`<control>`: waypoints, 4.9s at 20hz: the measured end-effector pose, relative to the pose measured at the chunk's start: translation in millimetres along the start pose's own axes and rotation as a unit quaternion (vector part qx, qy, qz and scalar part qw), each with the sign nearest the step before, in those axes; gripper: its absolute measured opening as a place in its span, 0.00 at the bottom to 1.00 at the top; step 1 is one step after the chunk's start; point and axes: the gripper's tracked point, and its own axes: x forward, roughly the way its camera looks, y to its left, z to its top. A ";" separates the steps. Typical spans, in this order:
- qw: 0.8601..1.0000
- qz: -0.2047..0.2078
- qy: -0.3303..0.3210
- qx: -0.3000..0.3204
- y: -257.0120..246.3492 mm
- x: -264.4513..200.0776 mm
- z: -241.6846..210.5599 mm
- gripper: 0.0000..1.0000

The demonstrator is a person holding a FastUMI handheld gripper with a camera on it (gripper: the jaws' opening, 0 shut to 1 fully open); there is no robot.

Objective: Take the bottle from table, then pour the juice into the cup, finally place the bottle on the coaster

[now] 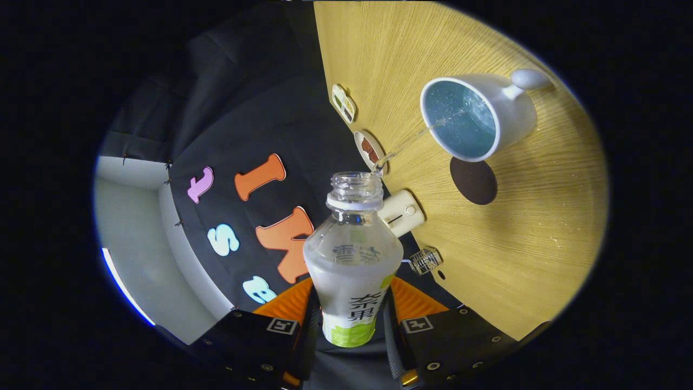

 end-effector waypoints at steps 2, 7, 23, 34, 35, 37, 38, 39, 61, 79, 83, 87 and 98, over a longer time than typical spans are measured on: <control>1.000 0.003 -0.001 0.009 3.1 -1.9 2.5 0.55; 1.000 0.006 -0.009 0.029 10.7 -3.4 8.7 0.55; 0.995 0.004 -0.026 0.097 20.1 -8.3 20.8 0.55; 0.996 -0.055 -0.022 -0.062 -23.3 5.2 7.3 0.55; 0.993 -0.067 -0.024 -0.098 -26.7 3.0 8.8 0.55; 0.984 -0.076 -0.022 -0.159 -21.8 0.6 7.4 0.55; 0.979 -0.078 -0.022 -0.188 -20.5 0.0 6.1 0.55; 0.972 -0.082 -0.024 -0.219 -18.1 -0.4 8.7 0.55; 0.573 -0.179 -0.094 -0.794 7.4 41.9 33.1 0.55; 0.466 -0.243 -0.044 -0.850 -81.1 104.4 56.5 0.60; 0.506 -0.229 -0.052 -0.830 -81.5 102.0 59.3 0.65; 0.519 -0.225 -0.053 -0.823 -84.8 100.2 64.5 0.68; 0.539 -0.213 -0.047 -0.813 -65.9 68.5 52.4 0.98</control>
